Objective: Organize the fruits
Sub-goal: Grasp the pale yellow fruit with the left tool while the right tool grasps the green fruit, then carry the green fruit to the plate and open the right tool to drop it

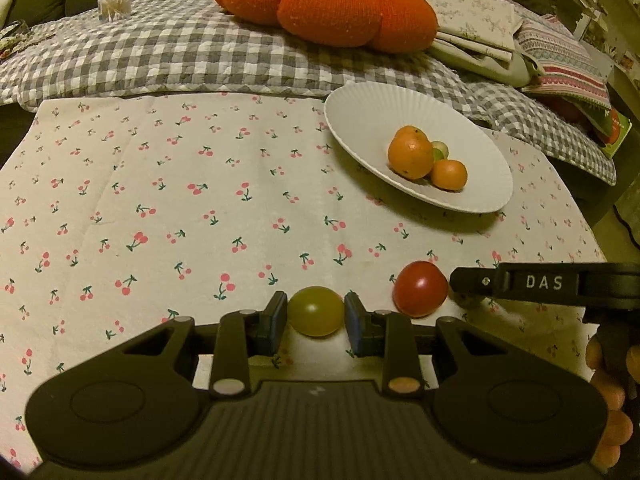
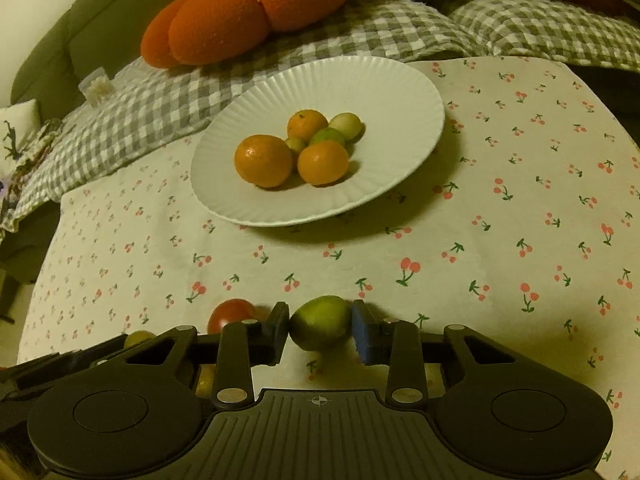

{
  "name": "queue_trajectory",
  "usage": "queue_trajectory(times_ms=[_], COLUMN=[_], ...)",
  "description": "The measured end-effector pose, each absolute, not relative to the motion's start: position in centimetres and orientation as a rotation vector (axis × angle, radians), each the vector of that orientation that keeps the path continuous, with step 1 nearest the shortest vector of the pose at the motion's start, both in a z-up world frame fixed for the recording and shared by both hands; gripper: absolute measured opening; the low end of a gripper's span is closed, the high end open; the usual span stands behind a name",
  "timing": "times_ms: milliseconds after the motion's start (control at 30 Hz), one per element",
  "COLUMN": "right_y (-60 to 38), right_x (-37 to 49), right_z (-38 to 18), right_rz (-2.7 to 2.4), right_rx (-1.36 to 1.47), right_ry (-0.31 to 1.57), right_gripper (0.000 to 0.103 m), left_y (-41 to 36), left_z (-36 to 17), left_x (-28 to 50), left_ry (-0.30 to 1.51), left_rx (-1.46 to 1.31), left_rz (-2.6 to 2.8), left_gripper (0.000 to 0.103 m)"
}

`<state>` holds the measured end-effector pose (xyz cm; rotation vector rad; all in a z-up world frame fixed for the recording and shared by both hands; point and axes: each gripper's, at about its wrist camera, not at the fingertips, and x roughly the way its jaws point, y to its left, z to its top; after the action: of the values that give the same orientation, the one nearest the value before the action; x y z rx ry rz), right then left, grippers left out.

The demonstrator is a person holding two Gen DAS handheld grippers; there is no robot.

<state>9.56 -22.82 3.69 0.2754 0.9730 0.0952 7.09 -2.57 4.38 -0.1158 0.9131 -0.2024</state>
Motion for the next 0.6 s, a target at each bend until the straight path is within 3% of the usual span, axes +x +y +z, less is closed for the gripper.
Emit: queue_trajectory(times_ms=[600], right_y=[-24.5], right_x=[8.4], right_z=[6.6], right_rz=[0.129], right_rx=[0.361], right_ry=[0.917], right_gripper=[0.033], left_y=[-3.1], left_z=[6.7], left_x=[6.5], left_ry=[0.843], left_rx=[-0.108], left_rz=[-0.223], left_gripper=[0.029])
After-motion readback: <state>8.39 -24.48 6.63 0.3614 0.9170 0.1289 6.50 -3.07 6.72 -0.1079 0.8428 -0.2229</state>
